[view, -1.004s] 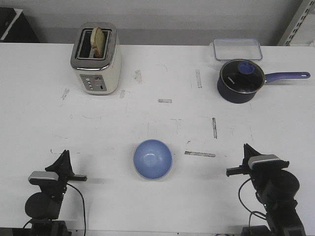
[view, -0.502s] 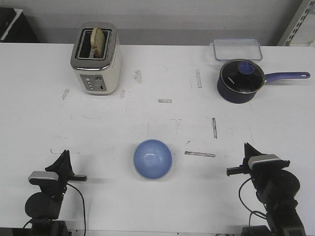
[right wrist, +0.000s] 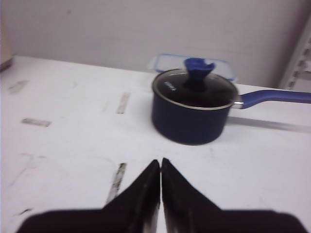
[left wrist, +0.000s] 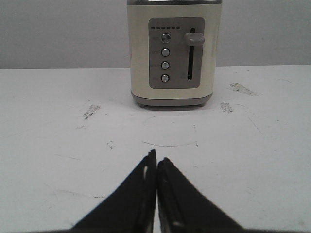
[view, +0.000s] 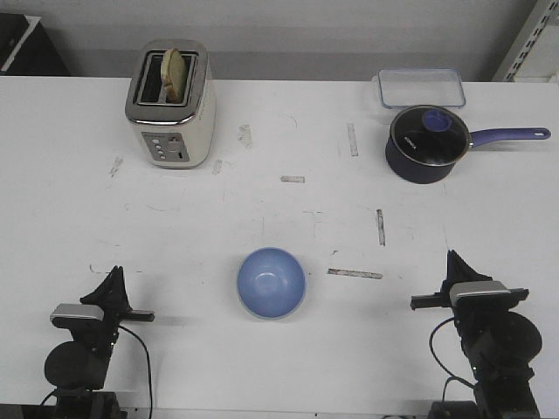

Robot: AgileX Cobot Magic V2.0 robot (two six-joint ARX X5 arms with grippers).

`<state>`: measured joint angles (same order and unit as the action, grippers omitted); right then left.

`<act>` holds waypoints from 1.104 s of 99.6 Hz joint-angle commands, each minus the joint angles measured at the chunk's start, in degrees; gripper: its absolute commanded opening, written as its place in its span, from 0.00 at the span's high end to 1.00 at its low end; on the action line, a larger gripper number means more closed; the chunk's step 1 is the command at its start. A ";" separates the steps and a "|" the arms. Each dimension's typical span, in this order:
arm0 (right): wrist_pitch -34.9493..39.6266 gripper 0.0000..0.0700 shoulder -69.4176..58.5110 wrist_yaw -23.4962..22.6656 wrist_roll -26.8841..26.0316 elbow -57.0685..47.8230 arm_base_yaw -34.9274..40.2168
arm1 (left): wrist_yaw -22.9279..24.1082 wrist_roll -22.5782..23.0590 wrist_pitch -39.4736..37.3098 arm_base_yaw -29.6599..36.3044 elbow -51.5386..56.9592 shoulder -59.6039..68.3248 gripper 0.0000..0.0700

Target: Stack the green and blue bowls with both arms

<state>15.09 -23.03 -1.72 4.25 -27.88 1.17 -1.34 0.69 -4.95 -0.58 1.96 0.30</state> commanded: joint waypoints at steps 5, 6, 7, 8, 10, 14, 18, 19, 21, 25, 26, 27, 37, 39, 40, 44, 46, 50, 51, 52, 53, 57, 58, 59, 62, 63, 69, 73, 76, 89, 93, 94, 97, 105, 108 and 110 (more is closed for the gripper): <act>-3.69 1.00 2.60 -1.57 -0.37 4.22 -1.53 | 0.07 -0.09 -0.72 0.00 -1.25 -0.11 1.00; -4.20 1.00 2.97 -1.81 -0.35 4.76 -1.66 | 0.07 -0.09 -0.72 0.00 -1.25 -0.11 1.00; -4.72 1.00 3.32 -2.03 -0.35 5.29 -1.75 | 0.07 -0.09 -0.72 0.00 -1.25 -0.11 1.00; -5.22 1.00 3.69 -2.25 -0.35 5.84 -1.86 | 0.07 -0.09 -0.74 0.00 -1.25 -0.11 1.00; -6.16 1.00 4.46 -2.67 -0.35 6.97 -2.01 | 0.07 -0.09 -0.74 0.00 -1.25 -0.11 1.00; -7.91 1.00 6.08 -3.06 -0.35 9.18 -2.16 | 0.07 -0.07 -0.74 0.00 -1.25 -0.11 1.00; -9.31 1.00 7.87 -2.95 -0.35 11.39 -2.16 | 0.07 -0.09 -0.74 0.00 -1.25 -0.11 1.00; -9.51 1.00 8.33 -2.95 -0.35 11.89 -2.16 | 0.07 -0.09 -0.74 0.00 -1.25 -0.11 1.00; -9.86 1.00 9.31 -2.95 -0.31 12.92 -2.16 | 0.07 -0.09 -0.74 0.00 -1.25 -0.11 1.00; -10.58 1.00 11.32 -2.93 -0.28 14.97 -2.16 | 0.07 -0.09 -0.74 0.00 -1.25 -0.11 1.00; -10.69 1.00 11.82 -2.93 -0.28 15.43 -2.16 | 0.07 -0.09 -0.74 0.00 -1.25 -0.11 1.00; -10.84 1.00 12.33 -2.89 -0.28 15.93 -2.16 | 0.07 -0.09 -0.74 0.00 -1.25 -0.11 1.00; -11.85 1.00 17.90 -2.80 -0.35 20.39 -2.16 | 0.07 -0.09 -0.74 0.00 -1.25 -0.11 1.00; -11.91 1.00 19.15 -2.78 -0.35 21.22 -2.16 | 0.07 -0.09 -0.74 0.00 -1.25 -0.11 1.00; -11.93 1.00 19.71 -2.80 -0.37 21.57 -2.16 | 0.07 -0.09 -0.74 0.00 -1.25 -0.11 1.00; -12.00 1.00 22.21 -2.80 -0.42 23.10 -2.16 | 0.07 -0.09 -0.74 0.00 -1.25 -0.11 1.00; -12.09 1.00 23.41 -2.80 -0.50 23.85 -2.16 | 0.07 -0.09 -0.72 0.00 -1.25 -0.11 1.00; -13.90 1.00 22.91 -2.78 -0.79 25.05 -2.12 | 0.07 -0.09 -0.74 0.00 -1.25 -0.11 1.00; -14.19 1.00 22.97 -2.78 -1.03 25.35 -2.12 | 0.07 -0.09 -0.72 0.00 -1.25 -0.11 1.00; -14.49 1.00 22.97 -2.78 -1.20 25.64 -2.12 | 0.07 -0.09 -0.74 0.00 -1.25 -0.11 1.00; -14.91 1.00 22.97 -2.78 -1.38 25.90 -2.12 | 0.07 -0.09 -0.72 0.00 -1.25 -0.11 1.00; -15.91 1.00 22.97 -2.80 -2.05 26.84 -2.10 | 0.07 -0.09 -0.74 0.02 -1.25 -0.11 1.00; -15.98 1.00 22.97 -2.80 -2.34 27.02 -2.10 | 0.07 -0.09 -0.79 0.00 -1.25 -0.11 1.00; -15.89 1.00 22.97 -2.82 -2.69 27.17 -2.10 | 0.07 -0.09 -0.79 0.00 -1.25 -0.11 1.00; -15.34 1.00 22.97 -2.80 -3.43 27.17 -2.10 | 0.07 -0.09 -0.83 0.00 -1.25 -0.11 1.00; -15.30 1.00 22.97 -2.80 -3.54 27.17 -2.10 | 0.07 -0.07 -0.87 0.00 -1.25 -0.09 1.00; -14.93 1.00 22.97 -2.75 -4.31 27.17 -2.10 | 0.07 -0.09 -0.57 0.00 -1.25 0.02 1.00; -15.02 1.00 22.97 -2.78 -4.48 27.17 -2.10 | 0.07 -0.09 -0.72 0.00 -1.25 -0.07 1.00; -15.04 1.00 22.97 -2.84 -4.59 27.17 -2.10 | 0.07 -0.09 -0.83 0.00 -1.22 -0.04 1.00; -15.23 1.00 22.97 -2.64 -7.13 27.17 -2.16 | 0.07 -0.09 -0.74 0.00 -1.22 -0.07 1.00; -15.17 1.00 22.97 -2.29 -7.21 27.17 -2.19 | 0.07 -0.09 -0.74 0.00 -1.22 -0.04 1.00; -15.12 1.00 22.97 -2.21 -7.21 27.17 -2.16 | 0.07 -0.09 -0.72 0.00 -1.22 -0.04 1.00; -15.08 1.00 22.97 -1.68 -7.26 27.17 -2.16 | 0.07 -0.09 -0.74 0.00 -1.22 -0.07 1.00; -15.17 1.00 22.97 0.76 -7.74 27.17 -2.16 | 0.07 -0.09 -0.72 0.00 -1.22 -0.07 1.00; -15.37 1.00 22.97 1.66 -7.74 27.17 -2.16 | 0.07 -0.09 -0.72 0.00 -1.22 -0.04 1.00; -15.45 1.00 22.97 2.27 -7.72 27.17 -2.16 | 0.07 -0.09 -0.74 0.00 -1.22 -0.04 1.00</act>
<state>0.56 -0.10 -0.93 -2.24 -0.82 -0.91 -1.37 0.69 -5.10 -0.58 1.96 0.32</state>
